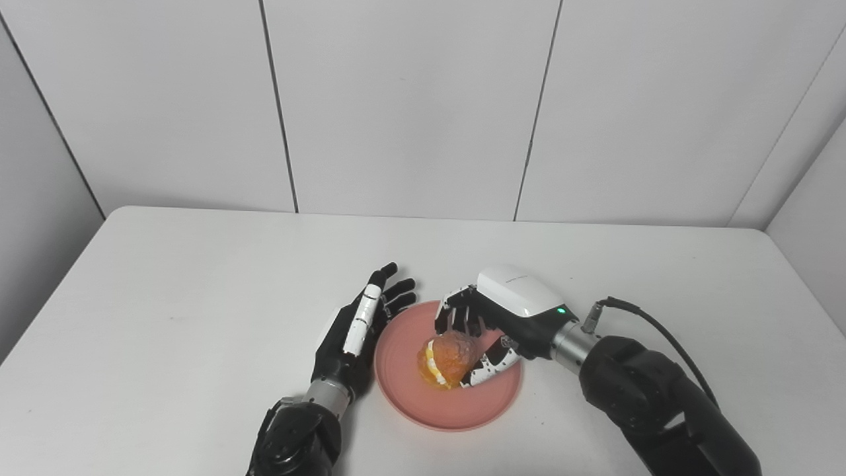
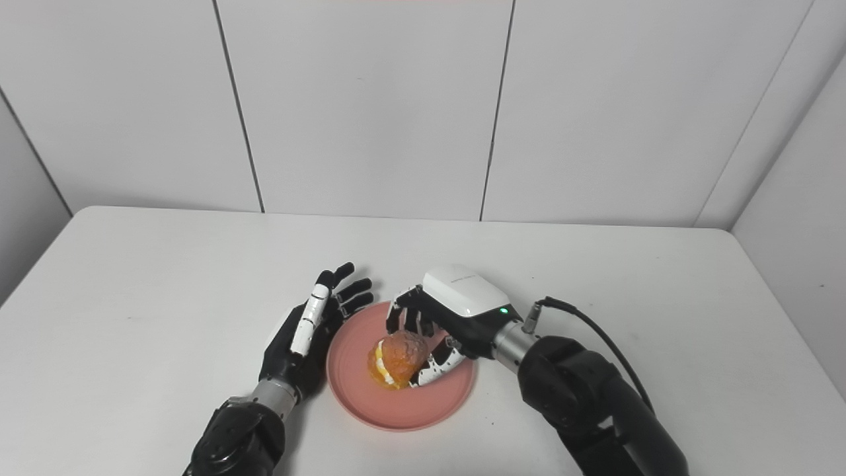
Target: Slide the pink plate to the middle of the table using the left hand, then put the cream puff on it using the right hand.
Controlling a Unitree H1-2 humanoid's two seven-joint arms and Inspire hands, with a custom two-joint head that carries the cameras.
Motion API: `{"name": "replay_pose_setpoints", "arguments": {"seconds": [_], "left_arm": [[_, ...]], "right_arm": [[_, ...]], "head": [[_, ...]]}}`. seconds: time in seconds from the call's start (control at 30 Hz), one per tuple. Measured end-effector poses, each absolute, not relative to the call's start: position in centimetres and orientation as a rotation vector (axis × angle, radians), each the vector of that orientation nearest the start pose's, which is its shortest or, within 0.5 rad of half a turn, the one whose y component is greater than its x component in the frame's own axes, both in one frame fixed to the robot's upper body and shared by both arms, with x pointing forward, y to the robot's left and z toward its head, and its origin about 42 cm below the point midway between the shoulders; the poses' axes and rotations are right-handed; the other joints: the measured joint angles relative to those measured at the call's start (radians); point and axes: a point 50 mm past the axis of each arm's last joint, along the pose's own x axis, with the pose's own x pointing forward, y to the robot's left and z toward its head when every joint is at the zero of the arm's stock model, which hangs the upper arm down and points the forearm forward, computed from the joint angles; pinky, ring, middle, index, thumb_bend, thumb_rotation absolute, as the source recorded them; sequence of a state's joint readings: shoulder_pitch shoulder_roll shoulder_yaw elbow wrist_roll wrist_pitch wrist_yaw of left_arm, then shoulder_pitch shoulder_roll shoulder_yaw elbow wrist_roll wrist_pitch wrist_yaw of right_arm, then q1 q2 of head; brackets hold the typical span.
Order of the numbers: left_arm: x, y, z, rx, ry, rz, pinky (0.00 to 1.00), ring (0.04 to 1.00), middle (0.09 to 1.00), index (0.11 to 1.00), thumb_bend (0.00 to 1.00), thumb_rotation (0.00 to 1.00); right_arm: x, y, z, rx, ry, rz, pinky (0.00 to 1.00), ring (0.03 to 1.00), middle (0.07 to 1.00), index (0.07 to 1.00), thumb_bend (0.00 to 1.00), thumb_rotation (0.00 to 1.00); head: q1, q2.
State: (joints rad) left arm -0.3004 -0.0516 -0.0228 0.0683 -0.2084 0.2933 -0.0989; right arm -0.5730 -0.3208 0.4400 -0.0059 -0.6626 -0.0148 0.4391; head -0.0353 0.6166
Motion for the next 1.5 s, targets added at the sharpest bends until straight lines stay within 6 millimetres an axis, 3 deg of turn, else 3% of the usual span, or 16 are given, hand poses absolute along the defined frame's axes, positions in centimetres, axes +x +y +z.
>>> {"name": "replay_pose_setpoints", "arguments": {"seconds": [0.33,0.9,0.97,1.03,1.07,1.1,1.17,1.3,1.5], "left_arm": [[37.1,14.8,15.4,-0.234,0.073,-0.273,0.91,0.871,0.826,0.909,0.66,0.86],[37.1,14.9,15.4,-0.233,0.074,-0.275,0.90,0.853,0.806,0.916,0.65,0.87],[37.1,14.9,15.4,-0.233,0.074,-0.275,0.90,0.852,0.806,0.912,0.65,0.87],[37.1,14.9,15.4,-0.232,0.074,-0.276,0.89,0.854,0.818,0.911,0.65,0.86],[37.1,14.9,15.4,-0.231,0.074,-0.277,0.88,0.855,0.824,0.912,0.65,0.86],[37.1,14.9,15.4,-0.230,0.074,-0.277,0.88,0.857,0.827,0.912,0.65,0.86],[37.1,14.9,15.4,-0.229,0.074,-0.277,0.88,0.860,0.834,0.911,0.65,0.86],[37.1,14.9,15.4,-0.229,0.075,-0.278,0.87,0.868,0.837,0.912,0.65,0.86],[37.1,15.0,15.4,-0.233,0.076,-0.276,0.88,0.869,0.838,0.906,0.66,0.85]], "right_arm": [[41.8,-12.3,25.5,-1.324,-0.465,0.785,0.40,0.505,0.496,0.492,0.53,0.01],[41.7,-12.3,25.3,-1.355,-0.439,0.818,0.43,0.538,0.504,0.489,0.53,0.01],[41.8,-12.4,25.3,-1.362,-0.434,0.820,0.44,0.552,0.602,0.494,0.52,0.11],[41.8,-12.5,25.2,-1.373,-0.426,0.825,0.46,0.570,0.638,0.496,0.52,0.14],[41.8,-12.5,25.2,-1.378,-0.421,0.830,0.47,0.581,0.652,0.530,0.60,0.16],[41.8,-12.6,25.2,-1.383,-0.416,0.833,0.48,0.590,0.660,0.596,0.74,0.19],[41.7,-12.6,25.3,-1.390,-0.410,0.840,0.50,0.620,0.686,0.664,0.87,0.23],[41.5,-12.5,25.5,-1.396,-0.412,0.844,0.60,0.740,0.767,0.723,0.99,0.30],[41.5,-12.5,25.6,-1.417,-0.403,0.847,0.65,0.815,0.840,0.776,1.00,0.36]], "head": [[0.002,-0.003],[-0.008,0.000],[-0.008,-0.002],[-0.008,-0.002],[-0.008,-0.002],[-0.008,-0.002],[-0.006,0.000],[-0.009,0.002],[-0.012,0.002]]}}
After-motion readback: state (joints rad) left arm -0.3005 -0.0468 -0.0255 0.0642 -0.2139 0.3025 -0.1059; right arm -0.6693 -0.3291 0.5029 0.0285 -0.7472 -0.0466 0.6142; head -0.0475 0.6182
